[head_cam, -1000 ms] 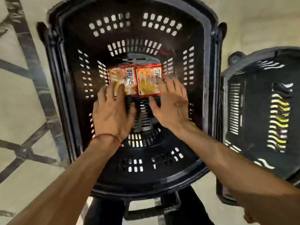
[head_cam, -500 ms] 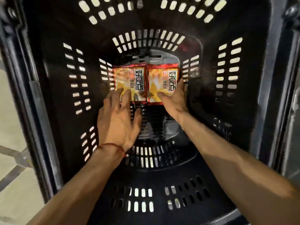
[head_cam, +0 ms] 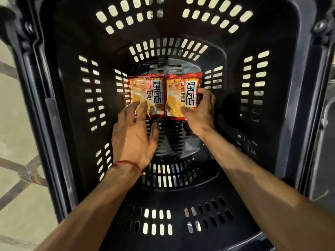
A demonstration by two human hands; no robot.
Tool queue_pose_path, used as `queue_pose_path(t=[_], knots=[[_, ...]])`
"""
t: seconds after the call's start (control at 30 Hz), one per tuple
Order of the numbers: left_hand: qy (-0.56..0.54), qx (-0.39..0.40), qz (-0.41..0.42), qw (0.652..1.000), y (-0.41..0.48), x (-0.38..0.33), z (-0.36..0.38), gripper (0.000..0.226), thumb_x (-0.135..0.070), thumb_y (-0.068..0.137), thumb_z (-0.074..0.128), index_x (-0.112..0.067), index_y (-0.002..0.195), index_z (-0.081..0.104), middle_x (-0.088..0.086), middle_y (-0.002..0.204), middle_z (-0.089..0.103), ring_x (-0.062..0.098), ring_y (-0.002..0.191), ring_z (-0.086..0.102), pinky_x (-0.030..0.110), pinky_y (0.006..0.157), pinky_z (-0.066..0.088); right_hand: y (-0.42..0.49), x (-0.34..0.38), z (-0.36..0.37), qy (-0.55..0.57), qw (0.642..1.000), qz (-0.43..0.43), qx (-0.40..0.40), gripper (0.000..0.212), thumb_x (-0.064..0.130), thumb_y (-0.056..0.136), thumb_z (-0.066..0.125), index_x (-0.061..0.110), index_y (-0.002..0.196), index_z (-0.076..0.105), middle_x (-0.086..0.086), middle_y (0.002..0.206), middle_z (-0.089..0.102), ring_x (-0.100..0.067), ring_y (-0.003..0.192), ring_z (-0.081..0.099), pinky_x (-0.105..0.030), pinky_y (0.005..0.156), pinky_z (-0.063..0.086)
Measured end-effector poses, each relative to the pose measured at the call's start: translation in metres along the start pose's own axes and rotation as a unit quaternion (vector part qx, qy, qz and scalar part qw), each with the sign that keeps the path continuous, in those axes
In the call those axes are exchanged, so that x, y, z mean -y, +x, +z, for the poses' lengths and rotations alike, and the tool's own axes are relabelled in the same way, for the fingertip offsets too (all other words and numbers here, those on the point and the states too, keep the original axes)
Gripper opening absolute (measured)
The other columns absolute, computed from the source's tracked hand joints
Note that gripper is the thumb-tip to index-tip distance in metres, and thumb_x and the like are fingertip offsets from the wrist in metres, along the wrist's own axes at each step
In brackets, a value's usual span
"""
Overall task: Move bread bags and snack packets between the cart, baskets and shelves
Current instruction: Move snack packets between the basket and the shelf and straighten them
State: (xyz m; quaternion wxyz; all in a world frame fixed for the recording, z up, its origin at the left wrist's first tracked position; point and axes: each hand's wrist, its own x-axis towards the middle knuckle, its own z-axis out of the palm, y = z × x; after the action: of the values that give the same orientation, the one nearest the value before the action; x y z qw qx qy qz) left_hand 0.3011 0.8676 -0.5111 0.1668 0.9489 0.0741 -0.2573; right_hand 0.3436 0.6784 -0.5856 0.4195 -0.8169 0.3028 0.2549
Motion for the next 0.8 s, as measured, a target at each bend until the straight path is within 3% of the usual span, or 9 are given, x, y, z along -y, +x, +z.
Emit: queue_pose_path(t=[0.07,0.17,0.23,0.33,0.47,0.6,0.7,0.8], knots=[[-0.005,0.002,0.000,1.000,-0.003,0.001,0.001,0.067,-0.045,0.097,0.052,-0.020,0.156,0.034,0.004,0.157,0.038,0.023,0.141,0.035,0.043,0.112,0.040,-0.001,0.003,-0.001,0.053,0.998,0.015,0.035,0.067,0.001,0.092,0.073,0.017,0.140,0.028,0.005,0.127,0.052,-0.004,0.112,0.056,-0.005,0.092,0.046],[-0.004,0.008,-0.003,1.000,-0.004,0.002,0.002,0.068,-0.047,0.096,0.049,-0.021,0.157,0.033,0.003,0.159,0.037,0.022,0.142,0.033,0.042,0.113,0.039,0.000,0.007,0.002,0.081,0.996,0.020,0.042,0.074,0.007,0.096,0.072,0.019,0.146,0.020,-0.006,0.138,0.058,-0.017,0.124,0.060,-0.034,0.109,0.048],[0.001,0.003,-0.003,1.000,-0.003,0.000,0.002,0.067,-0.048,0.096,0.048,-0.020,0.156,0.034,0.003,0.159,0.035,0.022,0.143,0.031,0.044,0.113,0.041,-0.001,0.011,0.003,0.075,0.996,0.032,0.041,0.072,0.014,0.098,0.072,0.018,0.153,0.026,-0.004,0.143,0.056,-0.018,0.130,0.057,-0.032,0.105,0.047],[0.010,-0.020,0.008,1.000,-0.002,-0.002,0.003,0.066,-0.050,0.098,0.050,-0.020,0.156,0.037,0.001,0.162,0.030,0.024,0.148,0.026,0.048,0.112,0.039,-0.004,0.015,0.000,0.030,0.999,0.026,0.007,0.057,0.020,0.098,0.072,0.014,0.147,0.044,-0.004,0.138,0.057,-0.021,0.127,0.059,-0.030,0.096,0.050],[-0.011,-0.002,-0.016,1.000,0.014,-0.003,0.011,0.067,-0.048,0.097,0.053,-0.022,0.157,0.034,0.002,0.164,0.026,0.026,0.149,0.024,0.049,0.111,0.041,-0.022,0.015,-0.012,0.037,0.999,0.011,-0.031,0.063,0.022,0.101,0.067,0.018,0.155,0.034,-0.004,0.142,0.052,-0.017,0.123,0.055,-0.023,0.087,0.050],[-0.023,0.034,-0.059,0.997,0.043,-0.011,0.028,0.076,-0.047,0.101,0.051,-0.016,0.162,0.018,0.010,0.169,0.011,0.033,0.154,0.015,0.050,0.118,0.037,-0.034,0.012,-0.019,0.044,0.997,-0.016,-0.058,0.062,0.025,0.100,0.068,0.026,0.152,0.036,0.004,0.137,0.055,-0.015,0.122,0.057,-0.036,0.098,0.050],[-0.013,0.069,-0.068,0.995,0.063,-0.013,0.050,0.079,-0.044,0.105,0.049,-0.007,0.161,0.010,0.015,0.170,0.005,0.036,0.154,0.012,0.040,0.123,0.023,-0.035,0.002,-0.013,0.047,0.996,-0.030,-0.063,0.064,0.020,0.096,0.073,0.030,0.151,0.042,0.007,0.136,0.056,-0.012,0.124,0.057,-0.032,0.102,0.049],[-0.032,0.051,-0.078,0.995,0.071,-0.011,0.072,0.086,-0.046,0.102,0.053,-0.008,0.162,0.005,0.020,0.170,-0.006,0.042,0.156,-0.002,0.048,0.127,0.017,-0.033,-0.006,-0.012,0.057,0.995,-0.002,-0.079,0.064,0.027,0.096,0.074,0.033,0.152,0.043,0.008,0.136,0.062,-0.012,0.124,0.060,-0.035,0.105,0.050]])
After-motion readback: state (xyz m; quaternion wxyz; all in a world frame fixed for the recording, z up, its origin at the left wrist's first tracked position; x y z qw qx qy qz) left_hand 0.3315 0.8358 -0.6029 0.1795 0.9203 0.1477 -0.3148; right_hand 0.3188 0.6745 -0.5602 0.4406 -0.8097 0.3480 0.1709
